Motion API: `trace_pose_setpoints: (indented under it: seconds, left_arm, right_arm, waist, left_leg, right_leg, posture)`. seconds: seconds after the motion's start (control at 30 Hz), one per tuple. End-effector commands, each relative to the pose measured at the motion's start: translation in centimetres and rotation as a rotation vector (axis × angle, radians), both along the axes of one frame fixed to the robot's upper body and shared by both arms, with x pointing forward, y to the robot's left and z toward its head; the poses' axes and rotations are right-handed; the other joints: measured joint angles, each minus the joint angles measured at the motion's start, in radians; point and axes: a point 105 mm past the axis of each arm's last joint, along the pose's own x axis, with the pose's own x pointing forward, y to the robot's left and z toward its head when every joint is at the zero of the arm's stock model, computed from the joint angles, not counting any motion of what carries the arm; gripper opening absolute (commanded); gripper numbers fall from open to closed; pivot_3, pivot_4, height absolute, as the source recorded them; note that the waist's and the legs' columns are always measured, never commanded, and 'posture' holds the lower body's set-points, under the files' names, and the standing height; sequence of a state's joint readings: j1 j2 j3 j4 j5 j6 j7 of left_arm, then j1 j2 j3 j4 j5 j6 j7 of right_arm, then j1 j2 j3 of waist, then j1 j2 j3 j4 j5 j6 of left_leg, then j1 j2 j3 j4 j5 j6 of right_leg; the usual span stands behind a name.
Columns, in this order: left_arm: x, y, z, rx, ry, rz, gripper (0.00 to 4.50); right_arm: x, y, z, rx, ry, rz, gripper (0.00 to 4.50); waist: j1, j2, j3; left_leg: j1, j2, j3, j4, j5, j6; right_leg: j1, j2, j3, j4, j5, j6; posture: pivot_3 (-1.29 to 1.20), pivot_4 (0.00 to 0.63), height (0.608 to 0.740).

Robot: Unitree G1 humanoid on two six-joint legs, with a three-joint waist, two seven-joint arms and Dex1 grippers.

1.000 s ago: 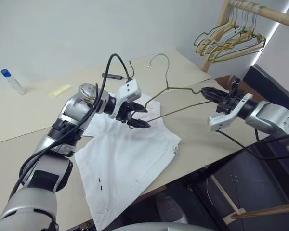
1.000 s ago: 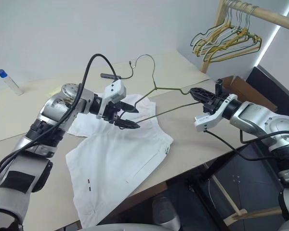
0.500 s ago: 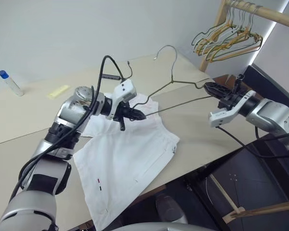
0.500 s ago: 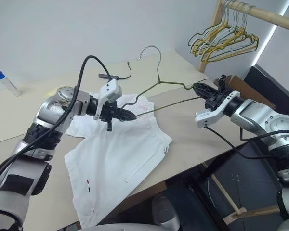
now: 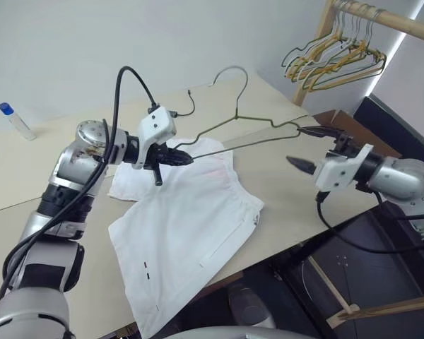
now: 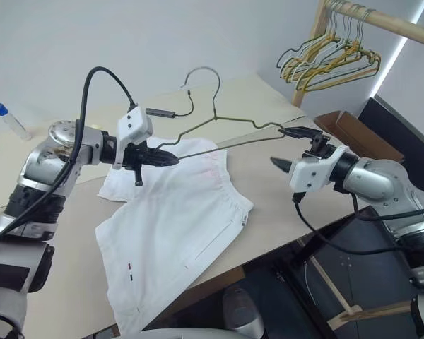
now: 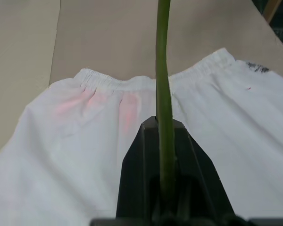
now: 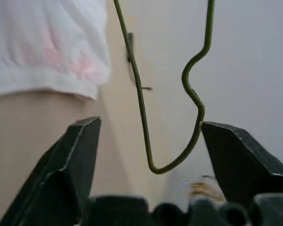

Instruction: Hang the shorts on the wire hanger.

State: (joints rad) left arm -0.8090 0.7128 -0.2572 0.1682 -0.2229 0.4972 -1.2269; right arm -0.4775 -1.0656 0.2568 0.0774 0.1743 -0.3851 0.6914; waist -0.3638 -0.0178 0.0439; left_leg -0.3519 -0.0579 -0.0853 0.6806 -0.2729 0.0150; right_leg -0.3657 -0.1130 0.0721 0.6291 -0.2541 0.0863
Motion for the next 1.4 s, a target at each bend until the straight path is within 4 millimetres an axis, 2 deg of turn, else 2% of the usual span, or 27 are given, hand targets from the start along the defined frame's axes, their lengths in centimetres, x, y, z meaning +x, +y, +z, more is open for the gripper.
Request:
trace_pose_setpoints:
  seconds: [0.03,0.13,0.3,0.43,0.53,0.67,0.9,0.97,1.0,1.1,1.27,1.4]
  left_arm:
    - [-0.7,0.0,0.7,0.071,-0.088,-0.071,0.0]
    - [-1.1,-0.2,0.6,0.078,-0.09,-0.105,0.0]
    - [-1.2,-0.7,0.6,0.081,-0.102,-0.127,0.0]
    - [-1.3,-1.0,0.8,0.072,-0.11,-0.134,0.0]
    - [-1.4,-1.0,0.8,0.071,-0.111,-0.135,0.0]
    - [-1.5,-0.9,0.8,0.076,-0.114,-0.139,0.0]
    - [-1.6,-1.1,0.9,0.076,-0.123,-0.154,0.0]
    - [-1.6,-1.2,0.9,0.069,-0.17,-0.175,0.0]
    - [-1.5,-1.3,0.9,0.049,-0.213,-0.185,0.0]
    - [-1.2,-1.2,0.7,0.019,-0.272,-0.185,0.0]
    - [-1.2,0.2,0.8,-0.031,-0.253,-0.22,1.33]
    - [1.2,3.1,2.4,-0.142,-0.278,-0.02,2.61]
  right_arm:
    - [0.2,0.5,3.8,0.173,0.243,0.004,4.03]
    - [0.9,0.5,3.7,0.092,0.359,-0.025,4.03]
    - [1.6,0.4,1.4,-0.08,0.627,-0.078,4.03]
    - [1.7,1.4,0.0,-0.156,0.722,-0.04,4.03]
    - [2.9,2.2,-0.6,-0.15,0.715,-0.056,4.03]
    - [3.6,3.2,-0.3,-0.123,0.71,-0.043,3.18]
    - [3.1,3.7,-0.2,-0.103,0.73,-0.014,0.81]
    - [2.9,3.5,-0.1,-0.088,0.733,-0.017,0.15]
    - [2.8,3.3,-0.1,-0.082,0.733,-0.021,0.02]
    - [2.3,2.6,-0.3,-0.053,0.741,-0.038,0.02]
    - [0.7,0.7,-0.8,0.061,0.8,-0.094,0.0]
    - [-1.4,-2.3,-2.5,0.211,0.908,-0.229,0.0]
  waist:
    - [0.005,0.0,0.0]
    - [0.031,0.001,0.0]
    - [0.09,0.001,0.0]
    - [0.129,0.002,-0.001]
    - [0.146,0.001,-0.001]
    - [0.155,0.002,-0.001]
    - [0.157,0.002,-0.001]
    - [0.156,0.002,-0.001]
    - [0.154,0.002,-0.001]
    - [0.155,0.002,-0.001]
    - [0.156,0.002,-0.001]
    - [0.156,0.002,-0.001]
  left_leg:
    - [0.0,0.0,0.0,0.0,0.0,0.0]
    - [0.001,0.001,0.0,0.0,0.0,0.0]
    - [-0.001,0.001,-0.001,-0.001,0.0,0.0]
    - [-0.01,-0.001,-0.001,0.0,0.0,0.0]
    - [-0.021,-0.002,0.0,0.005,0.0,-0.001]
    - [-0.029,-0.005,-0.001,0.005,0.002,-0.003]
    - [-0.028,-0.006,-0.001,0.005,0.002,-0.003]
    - [-0.028,-0.006,-0.001,0.005,0.002,-0.003]
    - [-0.028,-0.006,-0.001,0.005,0.002,-0.003]
    - [-0.027,-0.006,-0.001,0.005,0.002,-0.003]
    - [-0.028,-0.006,-0.001,0.005,0.002,-0.003]
    - [-0.028,-0.007,-0.002,0.005,0.002,-0.003]
  right_leg:
    - [0.0,0.0,0.0,0.0,0.0,0.0]
    - [-0.001,0.0,0.0,0.001,0.001,0.0]
    - [-0.006,0.001,-0.001,0.002,0.002,-0.002]
    - [-0.017,-0.001,0.0,0.004,0.002,-0.003]
    - [-0.032,-0.002,0.001,0.015,0.003,-0.003]
    - [-0.042,-0.004,0.001,0.018,0.003,-0.004]
    - [-0.042,-0.005,0.0,0.018,0.003,-0.004]
    - [-0.041,-0.005,0.0,0.018,0.003,-0.004]
    - [-0.041,-0.005,0.0,0.018,0.003,-0.004]
    - [-0.041,-0.005,0.0,0.018,0.003,-0.004]
    - [-0.04,-0.006,-0.001,0.018,0.003,-0.004]
    - [-0.04,-0.007,-0.002,0.018,0.003,-0.004]
  posture:
    - [-0.22,0.0,0.74]
    - [-0.21,0.0,0.74]
    - [-0.19,0.0,0.74]
    - [-0.18,0.0,0.74]
    - [-0.17,0.0,0.74]
    - [-0.17,0.0,0.74]
    - [-0.18,0.0,0.74]
    - [-0.18,0.0,0.74]
    - [-0.18,0.0,0.74]
    - [-0.19,0.0,0.74]
    - [-0.21,0.0,0.74]
    - [-0.23,0.0,0.74]
